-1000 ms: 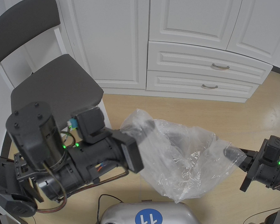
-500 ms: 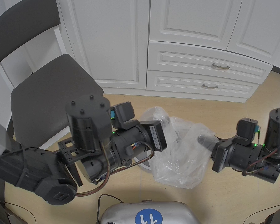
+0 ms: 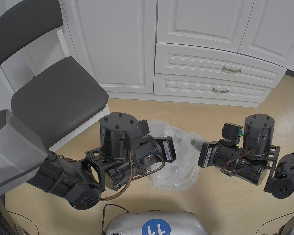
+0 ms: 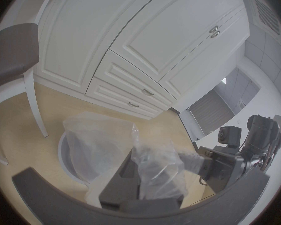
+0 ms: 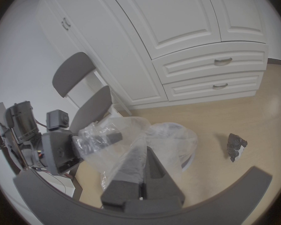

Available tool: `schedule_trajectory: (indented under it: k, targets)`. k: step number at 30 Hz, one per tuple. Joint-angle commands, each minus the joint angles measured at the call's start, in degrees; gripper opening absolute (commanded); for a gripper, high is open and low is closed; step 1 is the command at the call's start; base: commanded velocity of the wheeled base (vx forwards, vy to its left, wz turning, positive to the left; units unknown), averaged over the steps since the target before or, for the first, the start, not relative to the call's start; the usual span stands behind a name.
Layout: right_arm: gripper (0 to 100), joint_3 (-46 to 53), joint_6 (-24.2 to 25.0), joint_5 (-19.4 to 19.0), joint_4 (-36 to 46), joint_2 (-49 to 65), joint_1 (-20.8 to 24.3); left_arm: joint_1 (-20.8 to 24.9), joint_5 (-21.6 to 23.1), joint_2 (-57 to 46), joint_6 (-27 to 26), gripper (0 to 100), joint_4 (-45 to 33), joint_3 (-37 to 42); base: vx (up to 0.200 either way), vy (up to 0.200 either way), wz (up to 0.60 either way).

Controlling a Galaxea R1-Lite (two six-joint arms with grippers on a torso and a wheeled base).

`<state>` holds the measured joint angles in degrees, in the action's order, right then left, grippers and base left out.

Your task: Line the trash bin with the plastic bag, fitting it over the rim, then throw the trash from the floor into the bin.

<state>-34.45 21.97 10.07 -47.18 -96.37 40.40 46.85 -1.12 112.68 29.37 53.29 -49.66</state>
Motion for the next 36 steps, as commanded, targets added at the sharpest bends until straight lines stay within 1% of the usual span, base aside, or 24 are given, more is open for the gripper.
schedule_trajectory:
  k: [1,4,10,16,20,23,28,34,36]
  targets:
    - [0,-0.44,0.09,-0.05,-0.28,-4.97,-1.46,-0.27,-0.02,2.55,-0.01,0,-0.02,-0.43,0.0,0.0,0.0]
    - [0,-0.88,0.09,-0.14,-0.11,-5.76,-1.64,-0.27,0.07,4.3,-0.01,0,-0.02,-1.05,0.0,0.0,0.0]
    - [0,-0.97,0.27,-2.6,-0.2,-7.08,-3.49,-0.18,-0.02,8.17,0.08,0,-0.02,-2.45,0.0,0.0,0.0]
    - [0,-1.76,0.53,-2.77,1.39,-8.57,-4.98,0.61,-0.02,9.93,0.34,0,-0.02,-2.72,0.0,0.0,0.0]
    - [0,-2.29,0.44,-2.77,5.52,-7.34,-5.33,1.4,-0.02,10.11,0.43,0,-0.02,-2.63,0.0,0.0,0.0]
    - [0,-4.05,0.53,-2.86,11.05,-5.5,-5.33,2.19,-0.02,10.55,0.52,0,-0.02,-2.63,0.0,0.0,0.0]
    - [0,-4.66,0.71,-2.86,12.29,-5.59,-5.33,2.28,-0.02,12.39,0.6,0,-0.02,-3.42,0.0,0.0,0.0]
    - [0,-5.36,0.97,-2.86,13.43,-6.03,-5.33,1.58,-0.02,16.17,3.94,0,-0.81,-6.59,0.0,0.0,0.0]
    - [0,-5.54,0.97,-2.86,13.78,-6.03,-5.33,1.49,-0.11,16.35,4.12,0,-1.17,-6.85,0.0,0.0,0.0]
